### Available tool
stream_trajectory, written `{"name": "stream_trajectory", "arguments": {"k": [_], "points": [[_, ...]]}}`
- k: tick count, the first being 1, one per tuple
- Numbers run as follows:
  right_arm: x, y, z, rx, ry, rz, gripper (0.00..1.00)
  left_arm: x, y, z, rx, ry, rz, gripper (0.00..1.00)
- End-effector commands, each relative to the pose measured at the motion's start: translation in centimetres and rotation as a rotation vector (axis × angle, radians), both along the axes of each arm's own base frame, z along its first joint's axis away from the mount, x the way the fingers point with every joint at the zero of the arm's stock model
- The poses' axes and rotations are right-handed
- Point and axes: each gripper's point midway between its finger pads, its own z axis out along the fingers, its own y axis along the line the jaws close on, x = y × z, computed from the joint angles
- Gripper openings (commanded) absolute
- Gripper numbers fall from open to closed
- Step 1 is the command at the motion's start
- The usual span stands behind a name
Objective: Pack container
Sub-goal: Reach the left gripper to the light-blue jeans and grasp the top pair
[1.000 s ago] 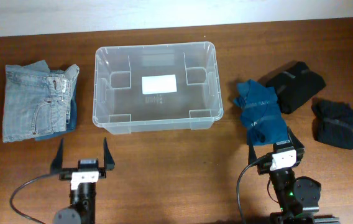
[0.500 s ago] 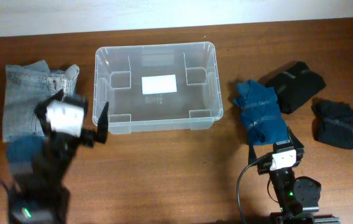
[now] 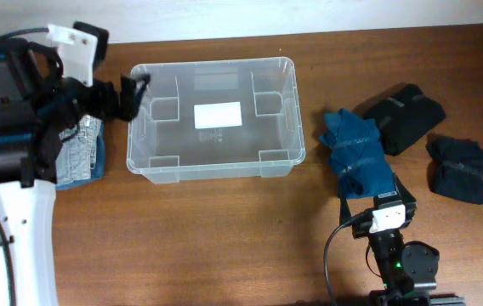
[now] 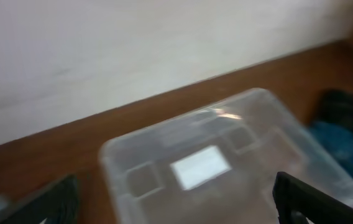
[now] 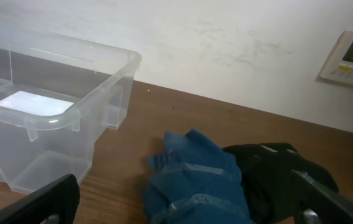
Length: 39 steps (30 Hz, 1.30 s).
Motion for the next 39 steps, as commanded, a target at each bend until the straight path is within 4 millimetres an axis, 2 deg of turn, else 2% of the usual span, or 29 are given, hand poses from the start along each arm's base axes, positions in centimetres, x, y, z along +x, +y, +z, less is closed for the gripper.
{"name": "stream_trajectory", "arguments": {"k": [1, 4, 6, 9, 10, 12, 16, 18, 21, 25, 28, 31, 35, 39], "points": [[0.0, -0.3, -0.3, 0.012, 0.004, -0.017, 0.98, 3.0, 7.9, -2.1, 0.069, 0.058, 0.369, 0.99], [0.0, -0.3, -0.3, 0.012, 0.004, -0.017, 0.98, 4.1, 11.8, -4.6, 0.094, 0.115, 0.47, 0.99], [0.0, -0.3, -0.3, 0.012, 0.004, -0.018, 0.98, 4.8, 15.9, -8.0, 0.12, 0.199, 0.571, 0.99], [0.0, -0.3, -0.3, 0.012, 0.004, -0.017, 0.98, 5.1, 19.6, -11.8, 0.161, 0.289, 0.651, 0.99], [0.0, -0.3, -0.3, 0.012, 0.004, -0.018, 0.98, 5.4, 21.7, -14.8, 0.161, 0.352, 0.684, 0.99], [0.0, -0.3, -0.3, 0.012, 0.004, -0.017, 0.98, 5.4, 23.8, -17.7, 0.143, 0.409, 0.711, 0.99], [0.0, -0.3, -0.3, 0.012, 0.004, -0.017, 0.98, 5.2, 26.8, -21.0, 0.09, 0.454, 0.712, 0.99], [0.0, -0.3, -0.3, 0.012, 0.004, -0.017, 0.98, 5.2, 28.0, -21.8, 0.081, 0.45, 0.696, 1.0], [0.0, -0.3, -0.3, 0.012, 0.004, -0.017, 0.98, 4.4, 31.2, -22.7, 0.062, 0.433, 0.714, 0.99], [0.0, -0.3, -0.3, 0.012, 0.004, -0.018, 0.98, 4.3, 32.4, -23.2, -0.022, 0.375, 0.617, 0.99], [0.0, -0.3, -0.3, 0.012, 0.004, -0.017, 0.98, 4.2, 33.0, -25.7, -0.094, 0.395, 0.589, 0.99], [0.0, -0.3, -0.3, 0.012, 0.004, -0.017, 0.98, 4.0, 33.7, -29.2, -0.118, 0.447, 0.596, 0.99], [0.0, -0.3, -0.3, 0.012, 0.004, -0.017, 0.98, 4.3, 33.5, -32.4, -0.147, 0.481, 0.581, 0.99], [0.0, -0.3, -0.3, 0.012, 0.004, -0.017, 0.98, 5.2, 32.8, -32.5, -0.171, 0.456, 0.542, 0.99]]}}
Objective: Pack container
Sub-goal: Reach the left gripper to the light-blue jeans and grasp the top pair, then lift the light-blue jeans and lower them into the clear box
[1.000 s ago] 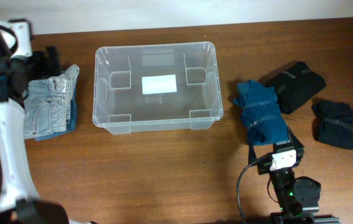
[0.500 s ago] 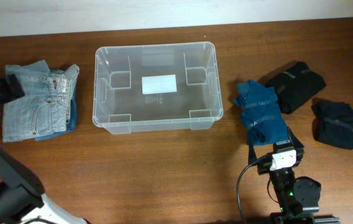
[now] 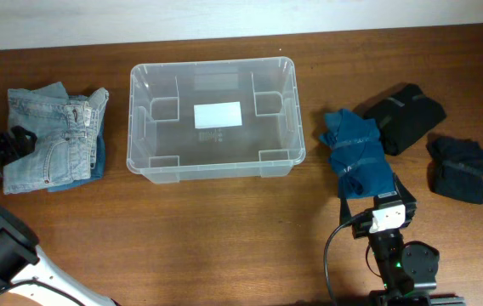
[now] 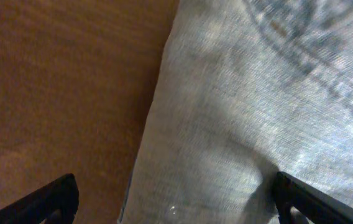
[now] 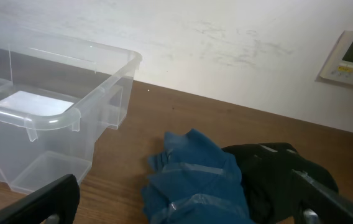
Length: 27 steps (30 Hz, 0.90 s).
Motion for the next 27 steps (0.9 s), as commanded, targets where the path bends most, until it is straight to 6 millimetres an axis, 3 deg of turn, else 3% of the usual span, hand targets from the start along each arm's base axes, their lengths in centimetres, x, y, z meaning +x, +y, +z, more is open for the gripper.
{"name": "stream_trajectory", "arguments": {"k": [1, 2, 5, 6, 7, 10, 15, 16, 21, 25, 27], "points": [[0.0, -0.3, -0.3, 0.012, 0.004, -0.017, 0.98, 1.1, -1.1, -0.1, -0.026, -0.041, -0.056, 0.99], [0.0, -0.3, -0.3, 0.012, 0.004, -0.018, 0.98, 1.3, -1.5, 0.0, -0.033, -0.047, -0.066, 0.95], [0.0, -0.3, -0.3, 0.012, 0.004, -0.018, 0.98, 2.2, -3.1, 0.3, -0.06, -0.073, -0.109, 0.66], [0.0, -0.3, -0.3, 0.012, 0.004, -0.017, 0.98, 2.4, -3.4, 0.4, -0.065, -0.079, -0.118, 0.64], [0.0, -0.3, -0.3, 0.012, 0.004, -0.017, 0.98, 2.8, -4.0, 0.5, -0.072, -0.087, -0.133, 0.55], [0.0, -0.3, -0.3, 0.012, 0.004, -0.017, 0.98, 3.4, -5.3, 0.6, -0.077, -0.09, -0.161, 0.23], [0.0, -0.3, -0.3, 0.012, 0.004, -0.018, 0.98, 4.5, -5.6, 1.7, -0.099, -0.108, -0.129, 0.01], [0.0, -0.3, -0.3, 0.012, 0.004, -0.017, 0.98, 4.7, -5.5, 2.3, -0.116, -0.115, -0.11, 0.01], [0.0, -0.3, -0.3, 0.012, 0.004, -0.018, 0.98, 6.8, -6.2, 10.0, -0.205, -0.214, -0.093, 0.01], [0.0, -0.3, -0.3, 0.012, 0.004, -0.017, 0.98, 7.3, -9.6, 20.3, -0.257, -0.333, -0.174, 0.01], [0.0, -0.3, -0.3, 0.012, 0.004, -0.018, 0.98, 7.3, -11.1, 23.5, -0.265, -0.361, -0.179, 0.01]]}}
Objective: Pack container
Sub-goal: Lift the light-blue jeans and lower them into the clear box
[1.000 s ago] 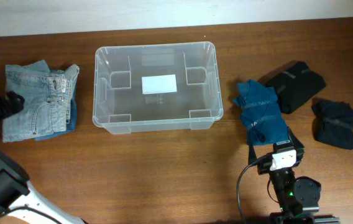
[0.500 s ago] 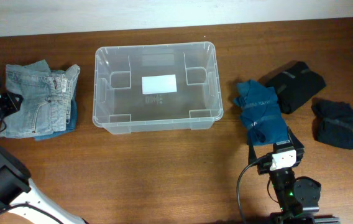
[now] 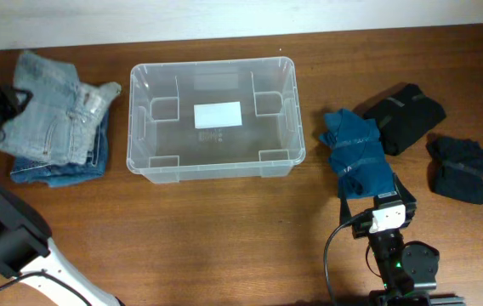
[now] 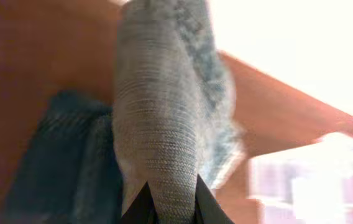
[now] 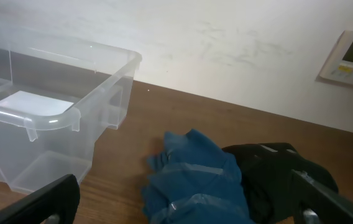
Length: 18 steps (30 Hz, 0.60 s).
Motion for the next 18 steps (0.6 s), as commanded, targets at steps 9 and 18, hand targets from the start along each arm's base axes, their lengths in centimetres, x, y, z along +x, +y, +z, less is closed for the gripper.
{"name": "stream_trajectory", "arguments": {"k": [9, 18], "points": [[0.0, -0.3, -0.3, 0.012, 0.004, -0.017, 0.98, -1.7, -17.9, 25.5, 0.048, -0.409, -0.219, 0.01], [0.0, -0.3, -0.3, 0.012, 0.004, -0.018, 0.98, -4.1, -28.0, 25.7, -0.076, -0.259, -0.218, 0.01]]}}
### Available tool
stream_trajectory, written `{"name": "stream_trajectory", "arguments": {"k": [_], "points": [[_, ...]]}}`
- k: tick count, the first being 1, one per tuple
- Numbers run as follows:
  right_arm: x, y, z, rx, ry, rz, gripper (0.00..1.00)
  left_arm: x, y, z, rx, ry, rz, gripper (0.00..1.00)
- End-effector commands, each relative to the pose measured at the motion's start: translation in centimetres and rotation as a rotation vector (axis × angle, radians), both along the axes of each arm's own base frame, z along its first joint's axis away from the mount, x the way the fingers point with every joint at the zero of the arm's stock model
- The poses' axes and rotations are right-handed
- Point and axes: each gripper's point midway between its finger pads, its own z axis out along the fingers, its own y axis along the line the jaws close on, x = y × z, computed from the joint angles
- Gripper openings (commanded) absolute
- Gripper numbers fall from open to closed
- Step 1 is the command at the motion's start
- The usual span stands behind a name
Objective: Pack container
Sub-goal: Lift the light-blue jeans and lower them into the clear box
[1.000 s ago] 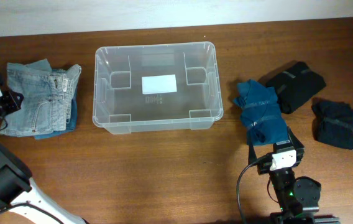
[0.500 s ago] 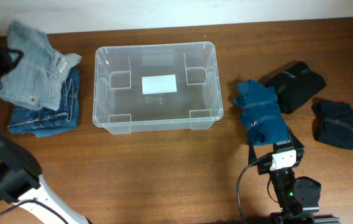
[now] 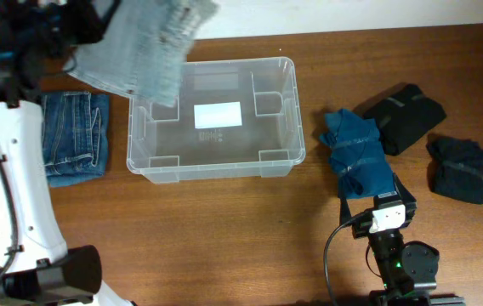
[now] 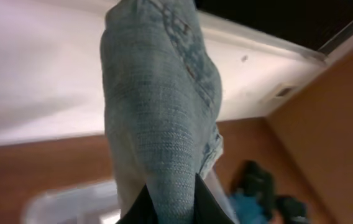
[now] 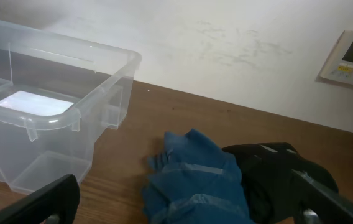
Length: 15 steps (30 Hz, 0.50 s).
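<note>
My left gripper [image 4: 169,202] is shut on a folded pair of light-blue jeans [image 3: 144,47], held high above the left end of the clear plastic container [image 3: 286,157]. The jeans [image 4: 158,112] fill the middle of the left wrist view, with the container [image 4: 58,202] blurred below. My right gripper [image 5: 183,214] stands open near the front right of the table, behind a blue folded garment [image 3: 358,155] that also shows as blue cloth [image 5: 195,180] in its wrist view. The container [image 5: 46,121] holds no clothes.
A darker folded pair of jeans [image 3: 73,136] lies left of the container. A black garment [image 3: 403,115] and a dark navy one [image 3: 460,167] lie at the right. The wall runs along the table's far edge, with a thermostat on it.
My left gripper has risen and moved right with the light jeans, from over the stack at the far left to above the container's left end. The right arm has not moved.
My left gripper was first open near the container's left wall. It was then open down at the left edge of the stacked jeans. It was then shut on the top light pair, lifted off the darker pair, and now holds it over the container.
</note>
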Motion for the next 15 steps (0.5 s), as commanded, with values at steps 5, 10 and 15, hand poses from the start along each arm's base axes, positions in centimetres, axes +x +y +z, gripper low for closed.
{"name": "stream_trajectory", "arguments": {"k": [5, 10, 15], "points": [[0.0, -0.3, -0.3, 0.012, 0.004, -0.018, 0.98, -2.0, -2.7, -4.2, 0.063, 0.243, 0.132, 0.01], [0.0, -0.3, -0.3, 0.012, 0.004, -0.018, 0.98, -3.0, -7.0, -4.9, 0.127, 0.246, 0.087, 0.01], [0.0, -0.3, -0.3, 0.012, 0.004, -0.017, 0.98, -3.6, -8.5, -6.4, 0.168, 0.32, 0.266, 0.01]]}}
